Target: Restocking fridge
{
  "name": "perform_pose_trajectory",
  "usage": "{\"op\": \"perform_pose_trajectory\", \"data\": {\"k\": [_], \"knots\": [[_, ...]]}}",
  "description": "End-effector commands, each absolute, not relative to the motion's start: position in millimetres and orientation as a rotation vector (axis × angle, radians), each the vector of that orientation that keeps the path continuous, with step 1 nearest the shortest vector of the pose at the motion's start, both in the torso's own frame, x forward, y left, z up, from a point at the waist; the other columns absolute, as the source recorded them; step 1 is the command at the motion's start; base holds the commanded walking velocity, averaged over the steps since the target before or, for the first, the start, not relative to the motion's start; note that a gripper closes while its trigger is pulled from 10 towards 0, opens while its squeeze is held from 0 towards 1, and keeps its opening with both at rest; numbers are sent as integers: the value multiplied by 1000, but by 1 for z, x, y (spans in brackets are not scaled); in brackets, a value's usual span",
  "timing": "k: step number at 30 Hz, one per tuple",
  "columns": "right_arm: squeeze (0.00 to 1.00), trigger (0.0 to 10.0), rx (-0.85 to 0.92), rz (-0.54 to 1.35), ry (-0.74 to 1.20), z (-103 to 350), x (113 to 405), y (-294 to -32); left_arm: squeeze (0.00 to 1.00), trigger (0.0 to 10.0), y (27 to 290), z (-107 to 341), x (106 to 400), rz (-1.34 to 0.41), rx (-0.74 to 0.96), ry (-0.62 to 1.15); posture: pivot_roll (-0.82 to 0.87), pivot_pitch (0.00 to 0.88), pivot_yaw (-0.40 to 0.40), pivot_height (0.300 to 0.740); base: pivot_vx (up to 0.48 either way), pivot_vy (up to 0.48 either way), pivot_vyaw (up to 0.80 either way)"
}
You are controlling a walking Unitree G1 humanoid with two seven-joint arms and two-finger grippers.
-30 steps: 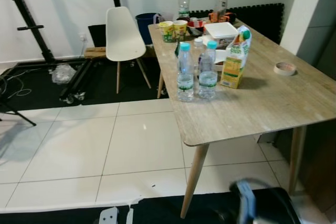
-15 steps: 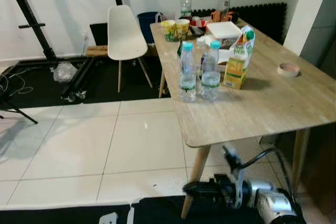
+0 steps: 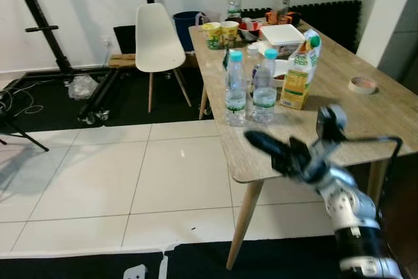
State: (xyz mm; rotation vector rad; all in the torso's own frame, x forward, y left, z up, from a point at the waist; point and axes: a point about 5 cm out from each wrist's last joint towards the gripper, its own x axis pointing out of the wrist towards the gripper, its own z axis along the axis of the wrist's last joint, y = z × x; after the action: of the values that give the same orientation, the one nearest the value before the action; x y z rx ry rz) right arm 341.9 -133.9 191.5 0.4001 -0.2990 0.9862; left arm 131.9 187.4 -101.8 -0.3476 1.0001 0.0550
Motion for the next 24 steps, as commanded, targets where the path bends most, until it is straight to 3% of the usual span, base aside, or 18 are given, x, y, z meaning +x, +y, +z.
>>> {"op": "perform_pose_trajectory", "data": {"k": [1, 4, 9, 24], "knots": [[0, 10000, 395, 892, -287, 189, 347, -137, 0, 10000, 187, -103, 128, 64, -354, 1014, -79, 0, 40, 740, 0, 0, 0], [0, 10000, 423, 816, -280, 191, 355, -142, 0, 10000, 188, -103, 128, 65, -357, 1012, -79, 0, 40, 740, 0, 0, 0], [0, 10000, 262, 595, -205, 185, 368, -151, 0, 10000, 188, -103, 129, 60, -359, 1010, -71, 0, 43, 740, 0, 0, 0], [0, 10000, 173, 522, -215, 183, 374, -147, 0, 10000, 185, -102, 132, 37, -354, 1003, -74, 0, 42, 740, 0, 0, 0]]}}
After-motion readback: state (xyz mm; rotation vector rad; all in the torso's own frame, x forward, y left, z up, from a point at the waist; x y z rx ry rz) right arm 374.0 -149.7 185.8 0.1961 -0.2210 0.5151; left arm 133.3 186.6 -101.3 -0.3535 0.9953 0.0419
